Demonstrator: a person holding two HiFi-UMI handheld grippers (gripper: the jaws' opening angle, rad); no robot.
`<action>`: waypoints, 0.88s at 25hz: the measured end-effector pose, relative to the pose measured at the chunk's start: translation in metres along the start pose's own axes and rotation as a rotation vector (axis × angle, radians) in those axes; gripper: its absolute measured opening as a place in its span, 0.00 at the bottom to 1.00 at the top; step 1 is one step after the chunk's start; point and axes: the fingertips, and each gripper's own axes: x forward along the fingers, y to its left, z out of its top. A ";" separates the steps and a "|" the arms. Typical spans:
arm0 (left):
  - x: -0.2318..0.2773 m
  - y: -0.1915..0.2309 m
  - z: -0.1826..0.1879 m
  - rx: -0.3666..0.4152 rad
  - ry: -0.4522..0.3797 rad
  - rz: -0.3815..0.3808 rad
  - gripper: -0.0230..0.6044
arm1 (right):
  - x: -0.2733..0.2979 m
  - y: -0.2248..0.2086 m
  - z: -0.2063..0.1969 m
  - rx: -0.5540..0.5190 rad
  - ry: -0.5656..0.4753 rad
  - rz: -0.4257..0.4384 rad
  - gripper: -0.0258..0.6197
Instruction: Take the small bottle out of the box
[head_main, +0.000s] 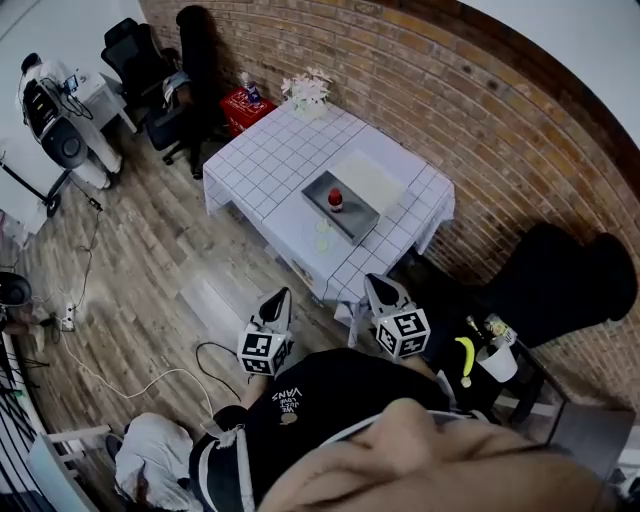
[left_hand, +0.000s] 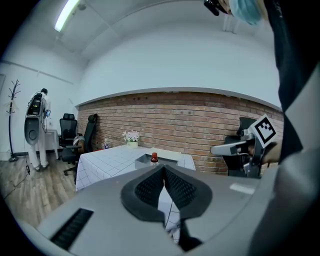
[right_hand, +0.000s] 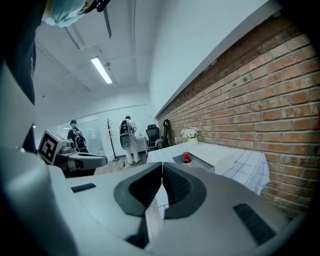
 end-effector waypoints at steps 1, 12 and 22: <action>0.000 -0.001 -0.001 -0.005 -0.001 0.002 0.05 | 0.000 -0.002 0.000 0.002 0.001 -0.004 0.04; 0.027 0.022 -0.003 -0.012 0.006 -0.085 0.05 | 0.028 -0.007 -0.002 0.013 0.029 -0.066 0.04; 0.059 0.086 0.024 0.062 0.026 -0.223 0.05 | 0.076 -0.001 0.013 0.062 0.006 -0.201 0.04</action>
